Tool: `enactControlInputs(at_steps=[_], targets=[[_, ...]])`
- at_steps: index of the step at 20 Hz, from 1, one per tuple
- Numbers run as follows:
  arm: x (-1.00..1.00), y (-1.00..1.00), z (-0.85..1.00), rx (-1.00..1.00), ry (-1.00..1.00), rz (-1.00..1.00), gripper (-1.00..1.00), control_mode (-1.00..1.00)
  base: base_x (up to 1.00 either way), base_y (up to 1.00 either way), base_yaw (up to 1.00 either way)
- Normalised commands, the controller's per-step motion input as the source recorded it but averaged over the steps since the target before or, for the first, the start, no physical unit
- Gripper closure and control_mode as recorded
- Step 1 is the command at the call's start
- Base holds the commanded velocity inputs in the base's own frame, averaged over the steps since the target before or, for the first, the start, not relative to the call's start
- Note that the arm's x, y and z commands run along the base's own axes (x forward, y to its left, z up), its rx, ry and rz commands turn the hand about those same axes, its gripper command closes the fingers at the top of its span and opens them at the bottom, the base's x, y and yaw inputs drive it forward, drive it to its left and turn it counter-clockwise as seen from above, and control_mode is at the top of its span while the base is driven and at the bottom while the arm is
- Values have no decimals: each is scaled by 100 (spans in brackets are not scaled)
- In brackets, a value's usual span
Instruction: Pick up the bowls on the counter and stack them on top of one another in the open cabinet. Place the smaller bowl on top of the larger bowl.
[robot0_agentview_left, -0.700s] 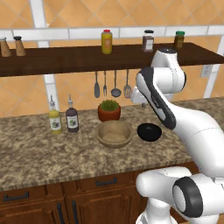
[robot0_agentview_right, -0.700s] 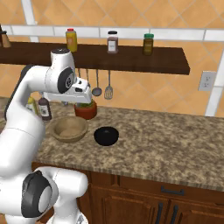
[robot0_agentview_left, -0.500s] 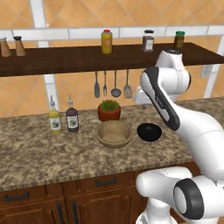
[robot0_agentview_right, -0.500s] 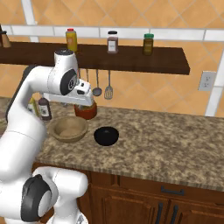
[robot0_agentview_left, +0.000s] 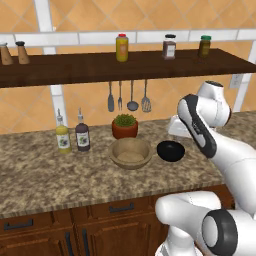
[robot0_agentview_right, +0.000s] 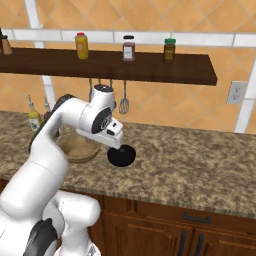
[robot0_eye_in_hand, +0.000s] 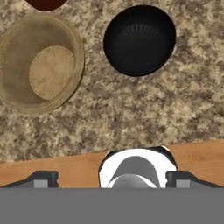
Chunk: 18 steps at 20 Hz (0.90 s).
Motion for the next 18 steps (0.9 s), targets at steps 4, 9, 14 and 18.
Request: enactControlInputs(at_steps=[4, 9, 14, 18], targets=[[0, -85, -65, 10, 2, -11, -100, -100, 0, 0, 0], [14, -58, -28, 6, 3, -7, -100, -100, 0, 0, 0], [62, -15, -42, 0, 0, -2, -100, -100, 0, 0, 0], [73, 0, -65, 0, 0, -7, -100, -100, 0, 0, 0]])
